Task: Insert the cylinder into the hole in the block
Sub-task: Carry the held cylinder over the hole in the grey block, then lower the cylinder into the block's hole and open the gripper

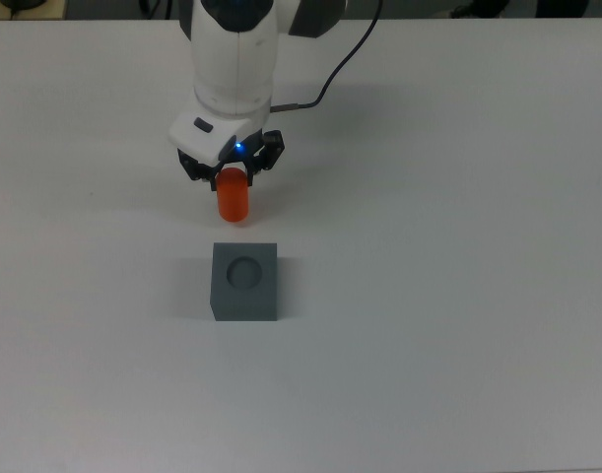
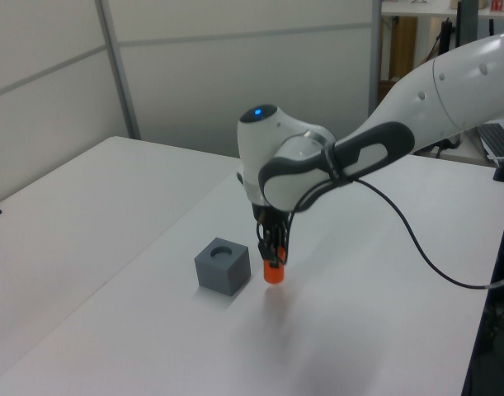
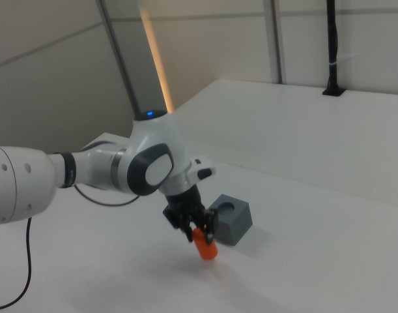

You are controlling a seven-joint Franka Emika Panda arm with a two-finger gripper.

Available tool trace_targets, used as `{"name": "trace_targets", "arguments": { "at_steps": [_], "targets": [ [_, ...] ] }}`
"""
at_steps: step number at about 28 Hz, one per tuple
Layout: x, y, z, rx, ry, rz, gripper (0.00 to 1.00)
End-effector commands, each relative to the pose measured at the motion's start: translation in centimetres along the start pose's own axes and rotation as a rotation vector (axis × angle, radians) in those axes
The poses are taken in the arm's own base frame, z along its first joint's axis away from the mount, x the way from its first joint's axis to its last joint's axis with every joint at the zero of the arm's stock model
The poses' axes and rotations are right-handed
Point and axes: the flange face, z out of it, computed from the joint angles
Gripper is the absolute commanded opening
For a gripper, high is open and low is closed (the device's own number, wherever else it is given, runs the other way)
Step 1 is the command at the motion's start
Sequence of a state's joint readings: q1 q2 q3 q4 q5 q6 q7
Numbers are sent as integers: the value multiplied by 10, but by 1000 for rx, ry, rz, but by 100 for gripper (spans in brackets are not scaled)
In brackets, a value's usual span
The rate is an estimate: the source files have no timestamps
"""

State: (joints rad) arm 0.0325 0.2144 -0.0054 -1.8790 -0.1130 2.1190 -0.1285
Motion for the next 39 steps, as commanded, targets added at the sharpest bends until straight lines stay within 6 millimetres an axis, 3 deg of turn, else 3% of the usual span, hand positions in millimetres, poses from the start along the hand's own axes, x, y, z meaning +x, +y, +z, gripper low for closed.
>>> {"name": "trace_targets", "arguments": {
  "at_steps": [1, 7, 20, 21, 34, 36, 37, 39],
  "targets": [
    [17, 24, -37, 55, 102, 95, 2],
    [37, 35, -62, 101, 177, 144, 5],
    [71, 33, -53, 97, 237, 181, 7],
    [75, 30, -45, 97, 240, 184, 7],
    [82, 7, -41, 107, 251, 153, 9],
    [82, 7, -41, 105, 251, 152, 15],
    [82, 6, -41, 105, 250, 149, 33],
    [82, 7, -41, 104, 248, 150, 47]
  ]
}}
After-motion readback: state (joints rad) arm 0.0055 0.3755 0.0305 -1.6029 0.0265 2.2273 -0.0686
